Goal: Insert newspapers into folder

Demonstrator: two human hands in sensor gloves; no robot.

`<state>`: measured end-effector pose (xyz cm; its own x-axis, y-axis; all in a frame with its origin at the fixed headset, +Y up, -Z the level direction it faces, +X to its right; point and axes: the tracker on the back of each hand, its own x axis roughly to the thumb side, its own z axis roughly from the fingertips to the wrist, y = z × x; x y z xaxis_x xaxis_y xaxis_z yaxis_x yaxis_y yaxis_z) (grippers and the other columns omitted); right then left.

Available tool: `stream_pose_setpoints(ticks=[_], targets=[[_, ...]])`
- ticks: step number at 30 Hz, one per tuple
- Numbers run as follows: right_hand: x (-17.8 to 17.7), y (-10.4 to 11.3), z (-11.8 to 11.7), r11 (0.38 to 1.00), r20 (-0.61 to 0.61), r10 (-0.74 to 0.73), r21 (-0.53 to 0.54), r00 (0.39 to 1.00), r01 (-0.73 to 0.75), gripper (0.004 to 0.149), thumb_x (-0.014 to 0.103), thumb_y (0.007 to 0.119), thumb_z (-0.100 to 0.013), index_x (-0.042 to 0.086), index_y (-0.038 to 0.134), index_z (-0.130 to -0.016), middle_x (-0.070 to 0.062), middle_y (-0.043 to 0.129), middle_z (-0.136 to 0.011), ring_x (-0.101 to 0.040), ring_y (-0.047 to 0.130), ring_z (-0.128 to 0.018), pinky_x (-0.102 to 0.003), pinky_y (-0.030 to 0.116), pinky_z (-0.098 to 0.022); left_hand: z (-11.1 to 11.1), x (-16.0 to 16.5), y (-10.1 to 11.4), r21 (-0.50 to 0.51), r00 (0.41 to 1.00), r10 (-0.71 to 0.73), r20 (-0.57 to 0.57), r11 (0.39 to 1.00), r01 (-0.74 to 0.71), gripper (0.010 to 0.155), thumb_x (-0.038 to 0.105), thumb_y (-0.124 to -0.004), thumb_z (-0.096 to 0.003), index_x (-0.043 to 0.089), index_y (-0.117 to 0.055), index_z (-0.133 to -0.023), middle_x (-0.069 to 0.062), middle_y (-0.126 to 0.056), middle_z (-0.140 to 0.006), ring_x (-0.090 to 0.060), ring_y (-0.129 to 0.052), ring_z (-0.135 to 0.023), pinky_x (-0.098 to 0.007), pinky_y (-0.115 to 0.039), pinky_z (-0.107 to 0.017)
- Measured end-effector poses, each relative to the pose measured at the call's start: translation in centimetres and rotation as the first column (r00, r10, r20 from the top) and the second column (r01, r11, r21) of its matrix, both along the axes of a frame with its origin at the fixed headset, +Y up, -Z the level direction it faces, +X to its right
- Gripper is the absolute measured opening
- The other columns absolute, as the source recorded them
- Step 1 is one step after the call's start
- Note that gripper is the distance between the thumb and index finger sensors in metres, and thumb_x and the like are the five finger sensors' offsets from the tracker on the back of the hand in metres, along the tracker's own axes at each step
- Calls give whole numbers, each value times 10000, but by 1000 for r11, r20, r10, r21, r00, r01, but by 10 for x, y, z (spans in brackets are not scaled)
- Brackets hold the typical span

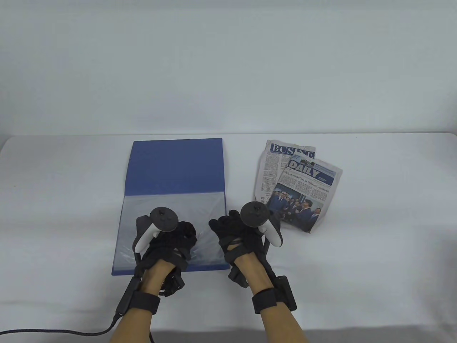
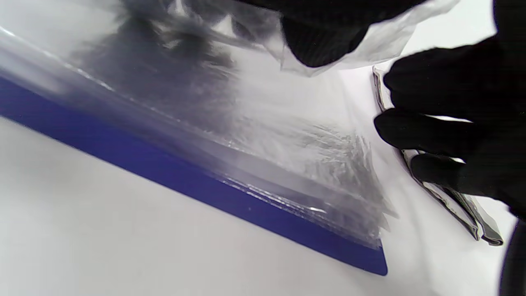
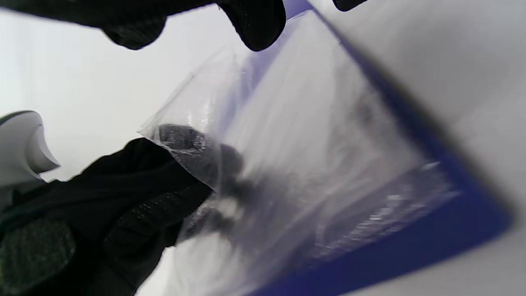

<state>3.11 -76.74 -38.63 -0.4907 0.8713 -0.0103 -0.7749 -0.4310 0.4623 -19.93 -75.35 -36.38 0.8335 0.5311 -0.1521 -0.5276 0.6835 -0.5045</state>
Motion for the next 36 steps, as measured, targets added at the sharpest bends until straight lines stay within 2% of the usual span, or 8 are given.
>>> stream_pose_setpoints(ticks=[5, 8, 13, 22, 26, 30, 32, 36], targets=[[-7, -7, 0, 998, 2, 62, -9, 998, -62, 639, 479, 709, -613, -64, 654, -946, -268, 213, -1058, -590, 331, -956, -800, 127, -553, 0, 2, 2, 13, 1000, 1, 7, 1000, -1, 409, 426, -689, -630, 371, -549, -1010, 42, -465, -1240, -329, -426, -1190, -566, -420, -907], [-10, -6, -2, 993, 11, 119, 5, 993, -119, 409, 317, 715, -611, 30, 686, -900, -253, 263, -1068, -557, 288, -976, -802, 128, -558, 0, -1, 3, 21, 1000, 11, -15, 1000, -11, 405, 426, -697, -628, 369, -569, -1008, 20, -508, -1238, -382, -448, -1191, -578, -437, -904], [-11, -3, -1, 976, -7, 214, 51, 977, -213, 371, 272, 711, -590, 35, 685, -874, -259, 254, -1069, -551, 273, -981, -805, 130, -557, 0, -6, 6, 28, 990, 132, -46, 991, -131, 397, 424, -715, -627, 371, -601, -1004, 11, -518, -1241, -414, -420, -1194, -592, -430, -897], [-13, -1, 1, 918, -35, 392, 79, 919, -388, 371, 264, 705, -581, 11, 694, -852, -271, 246, -1060, -559, 237, -973, -799, 120, -553, 4, -15, 11, 79, 959, 238, -152, 970, -228, 389, 410, -721, -631, 367, -619, -1005, 8, -538, -1228, -382, -440, -1189, -586, -437, -891], [-13, 0, 3, 881, -63, 469, -44, 881, -472, 385, 276, 679, -592, 5, 657, -864, -287, 191, -1045, -573, 173, -955, -785, 94, -547, 5, -6, 8, 48, 989, 119, -91, 992, -115, 392, 417, -719, -630, 384, -627, -1009, 7, -524, -1236, -383, -411, -1197, -591, -420, -896], [-6, 6, 4, 895, 36, 440, 67, 897, -442, 677, 434, 622, -610, -14, 389, -1060, -291, 134, -1047, -583, 126, -951, -783, 90, -550, 4, 0, 5, 33, 996, 65, -69, 998, -63, 393, 423, -712, -629, 391, -621, -1010, 1, -502, -1244, -381, -390, -1201, -597, -402, -898], [-7, 2, 1, 934, -62, 339, 144, 939, -328, 684, 485, 607, -601, 53, 438, -1104, -278, 97, -1064, -571, 57, -950, -781, 75, -549, 4, -3, 6, 37, 993, 91, -79, 995, -88, 395, 422, -706, -630, 388, -612, -1012, -1, -492, -1246, -384, -381, -1200, -597, -399, -898], [-7, -17, 0, 957, -239, 279, -13, 930, -291, 723, 560, 556, -567, 26, 616, -1050, -270, 83, -1073, -553, -154, -873, -771, 26, -524, 5, -9, 5, 47, 982, 144, -118, 989, -139, 412, 408, -666, -635, 324, -552, -1022, -1, -459, -1243, -375, -370, -1200, -594, -395, -899]])
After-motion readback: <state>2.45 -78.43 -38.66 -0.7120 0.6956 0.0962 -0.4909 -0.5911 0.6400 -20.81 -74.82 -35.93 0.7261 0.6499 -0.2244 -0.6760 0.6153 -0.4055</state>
